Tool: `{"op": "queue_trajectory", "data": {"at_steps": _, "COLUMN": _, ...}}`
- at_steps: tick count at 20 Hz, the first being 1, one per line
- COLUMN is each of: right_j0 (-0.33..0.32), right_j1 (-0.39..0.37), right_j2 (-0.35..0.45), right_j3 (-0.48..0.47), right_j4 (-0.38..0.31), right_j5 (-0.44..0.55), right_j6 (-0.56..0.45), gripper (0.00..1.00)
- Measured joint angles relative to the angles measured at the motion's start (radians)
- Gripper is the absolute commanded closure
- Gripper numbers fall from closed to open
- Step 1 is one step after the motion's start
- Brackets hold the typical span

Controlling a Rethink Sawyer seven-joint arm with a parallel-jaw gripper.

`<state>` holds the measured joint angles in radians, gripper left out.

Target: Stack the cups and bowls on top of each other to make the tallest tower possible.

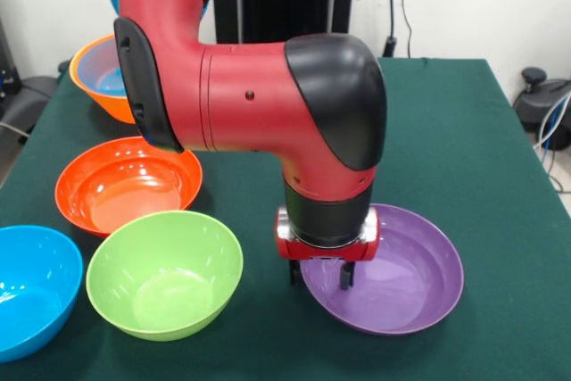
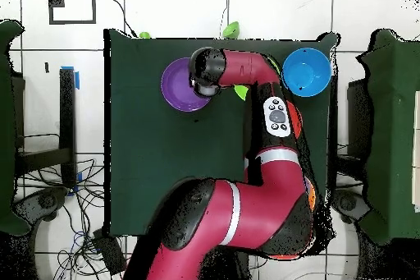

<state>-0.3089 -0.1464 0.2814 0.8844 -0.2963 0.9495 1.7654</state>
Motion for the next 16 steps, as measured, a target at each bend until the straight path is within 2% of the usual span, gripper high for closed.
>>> {"op": "queue_trajectory", "data": {"at_steps": 4, "right_j0": -0.004, "right_j1": 0.005, "right_j2": 0.007, "right_j3": -0.001, "right_j4": 0.003, "right_j5": 0.018, "right_j6": 0.000, "gripper": 0.00}}
{"op": "queue_trajectory", "data": {"at_steps": 5, "right_j0": -0.010, "right_j1": 0.005, "right_j2": 0.013, "right_j3": -0.001, "right_j4": 0.004, "right_j5": 0.029, "right_j6": 0.000, "gripper": 1.00}}
{"op": "queue_trajectory", "data": {"at_steps": 16, "right_j0": -0.032, "right_j1": -0.014, "right_j2": 0.044, "right_j3": -0.001, "right_j4": 0.015, "right_j5": 0.041, "right_j6": 0.000, "gripper": 1.00}}
